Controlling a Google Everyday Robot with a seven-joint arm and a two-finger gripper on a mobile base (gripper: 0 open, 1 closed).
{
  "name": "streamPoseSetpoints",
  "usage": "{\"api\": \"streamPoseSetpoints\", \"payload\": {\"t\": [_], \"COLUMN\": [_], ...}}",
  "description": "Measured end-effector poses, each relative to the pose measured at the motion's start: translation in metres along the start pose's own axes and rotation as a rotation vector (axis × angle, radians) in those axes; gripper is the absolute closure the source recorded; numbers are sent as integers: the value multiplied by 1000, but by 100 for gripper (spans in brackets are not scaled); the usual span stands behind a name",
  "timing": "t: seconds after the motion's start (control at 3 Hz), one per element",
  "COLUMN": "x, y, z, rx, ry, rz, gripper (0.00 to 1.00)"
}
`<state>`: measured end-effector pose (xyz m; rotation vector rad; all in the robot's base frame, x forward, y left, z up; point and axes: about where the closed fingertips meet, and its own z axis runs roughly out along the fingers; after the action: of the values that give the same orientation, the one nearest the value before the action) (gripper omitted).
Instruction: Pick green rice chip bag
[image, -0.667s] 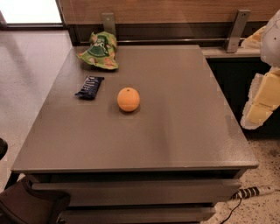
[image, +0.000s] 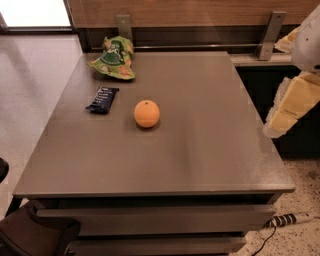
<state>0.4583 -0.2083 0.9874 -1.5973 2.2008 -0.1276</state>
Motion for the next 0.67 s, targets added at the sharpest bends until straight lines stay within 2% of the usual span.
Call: {"api": "streamPoseSetpoints", "payload": {"t": [0.33,0.67], "x": [-39,-68], "y": [-47,-100], "z": [49,61], "rx": [89,214], "ry": [-191,-329], "rz": [315,521], "gripper": [0,0]}}
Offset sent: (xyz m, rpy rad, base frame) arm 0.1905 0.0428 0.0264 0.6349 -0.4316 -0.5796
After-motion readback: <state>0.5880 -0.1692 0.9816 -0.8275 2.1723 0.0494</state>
